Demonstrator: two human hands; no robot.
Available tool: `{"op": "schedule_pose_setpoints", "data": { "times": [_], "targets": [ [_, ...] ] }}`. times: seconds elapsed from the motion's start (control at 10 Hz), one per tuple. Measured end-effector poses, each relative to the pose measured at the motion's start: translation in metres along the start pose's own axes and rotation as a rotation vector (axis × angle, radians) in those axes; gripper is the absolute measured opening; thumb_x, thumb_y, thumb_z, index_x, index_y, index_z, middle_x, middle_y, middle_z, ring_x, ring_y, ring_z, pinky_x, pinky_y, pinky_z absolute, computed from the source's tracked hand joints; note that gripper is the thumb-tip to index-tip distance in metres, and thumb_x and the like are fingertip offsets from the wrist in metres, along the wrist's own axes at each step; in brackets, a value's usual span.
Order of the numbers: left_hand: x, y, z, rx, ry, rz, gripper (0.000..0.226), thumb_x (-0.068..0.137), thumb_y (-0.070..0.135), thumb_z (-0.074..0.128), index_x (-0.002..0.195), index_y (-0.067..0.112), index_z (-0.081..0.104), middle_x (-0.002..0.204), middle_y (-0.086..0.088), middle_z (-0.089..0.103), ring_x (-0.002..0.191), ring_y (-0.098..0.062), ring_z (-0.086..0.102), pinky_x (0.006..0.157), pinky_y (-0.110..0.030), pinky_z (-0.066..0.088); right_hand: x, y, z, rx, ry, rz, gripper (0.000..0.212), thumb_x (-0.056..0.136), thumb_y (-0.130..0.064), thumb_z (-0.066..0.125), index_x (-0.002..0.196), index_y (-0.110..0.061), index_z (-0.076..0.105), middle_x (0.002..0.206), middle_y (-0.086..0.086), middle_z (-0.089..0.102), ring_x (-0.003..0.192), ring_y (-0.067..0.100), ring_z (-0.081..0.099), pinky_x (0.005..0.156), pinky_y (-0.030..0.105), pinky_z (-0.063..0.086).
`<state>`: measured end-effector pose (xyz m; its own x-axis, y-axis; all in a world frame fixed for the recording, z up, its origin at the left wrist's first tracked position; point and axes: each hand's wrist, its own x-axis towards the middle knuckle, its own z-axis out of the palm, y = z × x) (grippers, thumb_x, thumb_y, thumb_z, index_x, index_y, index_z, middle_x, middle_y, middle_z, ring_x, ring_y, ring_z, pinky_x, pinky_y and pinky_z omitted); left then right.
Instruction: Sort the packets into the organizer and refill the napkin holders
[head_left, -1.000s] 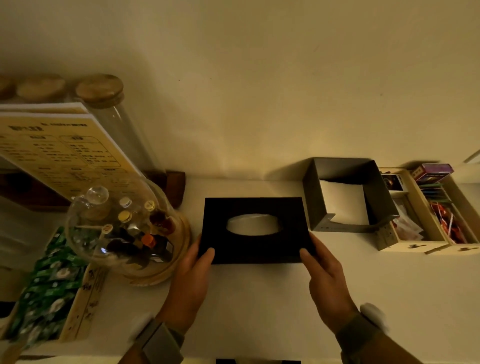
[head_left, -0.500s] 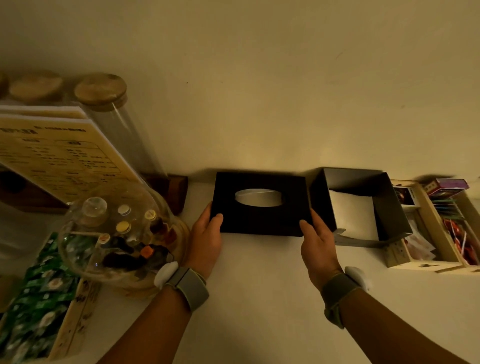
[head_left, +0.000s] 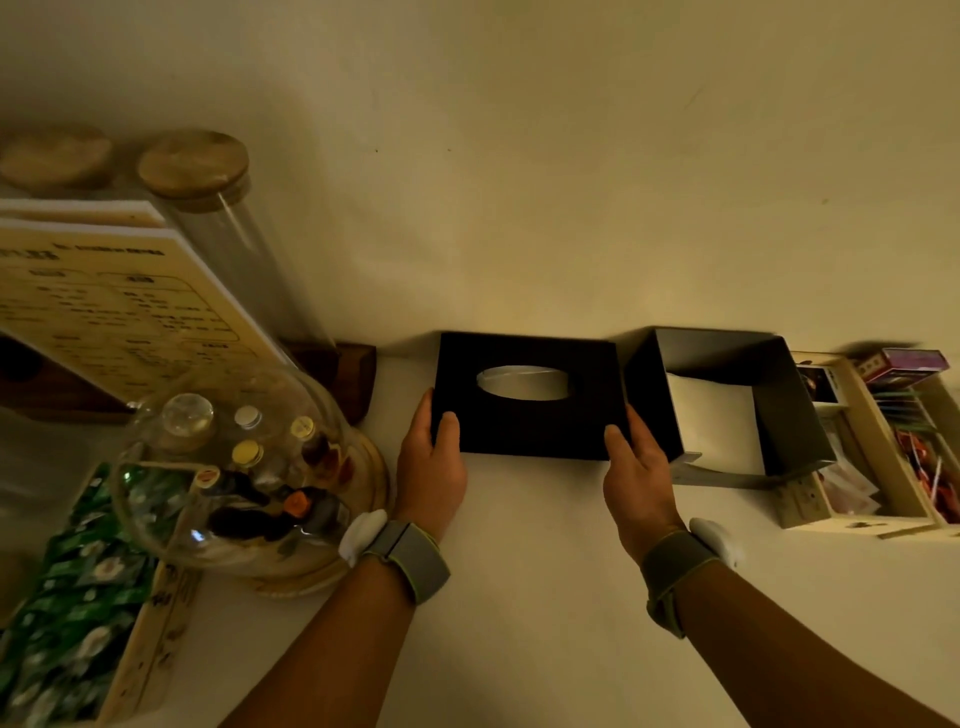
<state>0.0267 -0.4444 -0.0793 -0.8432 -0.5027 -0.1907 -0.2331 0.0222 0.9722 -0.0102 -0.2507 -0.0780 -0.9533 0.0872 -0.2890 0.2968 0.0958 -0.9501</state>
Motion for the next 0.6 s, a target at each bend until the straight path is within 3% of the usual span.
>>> {"op": "schedule_pose_setpoints", "data": {
  "times": [0.3,0.5,0.6],
  "targets": [
    [0.000,0.001,0.003,0.095,0.021,-0.015,0.045,0.099,0.031,0.038,0.143,0.021,0.038,0.140,-0.005,0.052,0.126,-0.021,0.049,0.106,-0.033,0.039,0.003,0.000,0.003,-0.004,0.012,0.012,0.047,0.096,-0.035,0.043,0.142,-0.033,0.033,0.146,0.000,0.041,0.133,0.020,0.037,0.104,0.033,0.031],
    [-0.005,0.003,-0.001,0.164,0.012,-0.084,0.052,0.095,0.041,0.042,0.138,0.013,0.042,0.138,-0.012,0.053,0.124,-0.030,0.051,0.105,-0.046,0.041,-0.007,-0.002,-0.005,0.074,0.006,0.057,0.051,0.095,-0.039,0.045,0.143,-0.027,0.032,0.147,0.000,0.039,0.134,0.022,0.036,0.103,0.032,0.029],
    [-0.018,-0.002,-0.008,0.202,0.011,-0.146,0.061,0.091,0.049,0.043,0.143,0.017,0.034,0.148,-0.011,0.042,0.132,-0.031,0.042,0.110,-0.047,0.036,-0.020,-0.001,-0.015,0.069,-0.021,0.049,0.052,0.095,-0.040,0.044,0.143,-0.026,0.031,0.147,-0.002,0.037,0.136,0.021,0.033,0.107,0.034,0.027]
  ]
}}
